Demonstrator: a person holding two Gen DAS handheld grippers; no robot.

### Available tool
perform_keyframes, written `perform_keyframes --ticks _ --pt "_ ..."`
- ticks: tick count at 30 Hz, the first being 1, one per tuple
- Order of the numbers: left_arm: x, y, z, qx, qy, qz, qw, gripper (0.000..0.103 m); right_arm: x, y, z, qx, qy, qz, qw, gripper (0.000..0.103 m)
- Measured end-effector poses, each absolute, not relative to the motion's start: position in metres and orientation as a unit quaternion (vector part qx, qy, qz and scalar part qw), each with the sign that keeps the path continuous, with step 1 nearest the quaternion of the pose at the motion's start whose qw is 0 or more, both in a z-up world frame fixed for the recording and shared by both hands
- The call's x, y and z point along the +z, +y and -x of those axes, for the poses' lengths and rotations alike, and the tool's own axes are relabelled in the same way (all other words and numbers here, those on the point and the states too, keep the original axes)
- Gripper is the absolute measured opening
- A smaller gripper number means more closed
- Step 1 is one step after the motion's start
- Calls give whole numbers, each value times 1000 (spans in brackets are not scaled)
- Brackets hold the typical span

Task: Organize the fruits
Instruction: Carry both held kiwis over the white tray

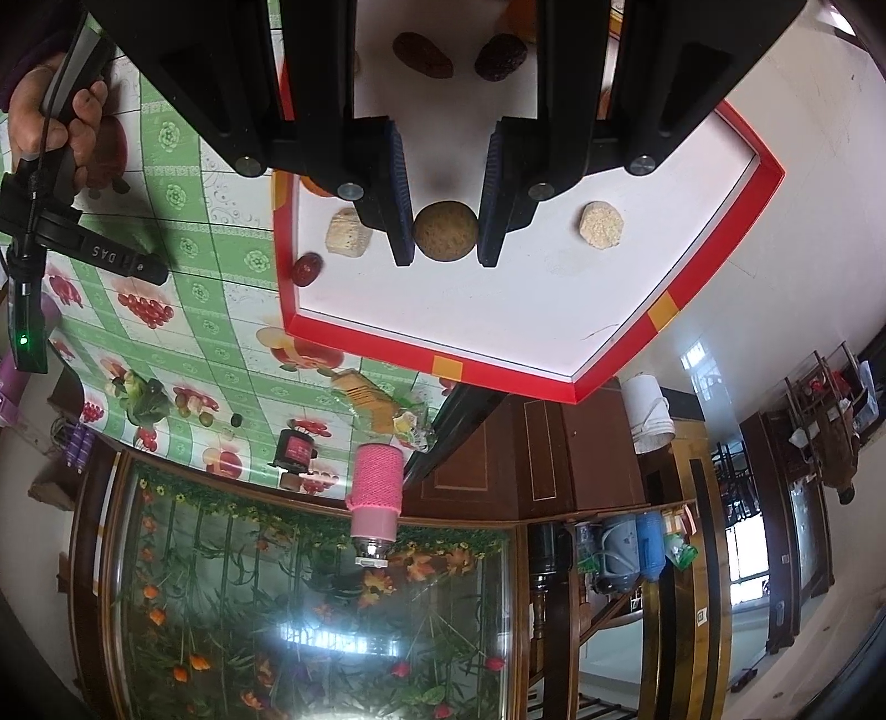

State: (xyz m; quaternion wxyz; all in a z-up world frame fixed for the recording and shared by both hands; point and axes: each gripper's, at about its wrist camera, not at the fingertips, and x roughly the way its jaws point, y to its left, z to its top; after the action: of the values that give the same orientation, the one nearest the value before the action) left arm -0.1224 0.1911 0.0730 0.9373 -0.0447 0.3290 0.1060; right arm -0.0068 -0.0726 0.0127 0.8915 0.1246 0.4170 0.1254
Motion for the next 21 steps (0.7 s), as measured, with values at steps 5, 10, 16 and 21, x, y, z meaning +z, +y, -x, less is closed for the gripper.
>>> perform_keyframes --ticks 5,10,16,21 --pt "69 199 121 115 334 49 934 22 21 -63 10 143 407 -134 892 29" --pt "68 205 119 121 335 51 933 22 27 -35 13 178 401 -142 887 29" --pt "62 209 116 129 342 50 929 22 32 10 18 229 401 -142 876 29" --pt "58 214 113 136 348 50 926 22 37 43 21 264 397 -139 868 29"
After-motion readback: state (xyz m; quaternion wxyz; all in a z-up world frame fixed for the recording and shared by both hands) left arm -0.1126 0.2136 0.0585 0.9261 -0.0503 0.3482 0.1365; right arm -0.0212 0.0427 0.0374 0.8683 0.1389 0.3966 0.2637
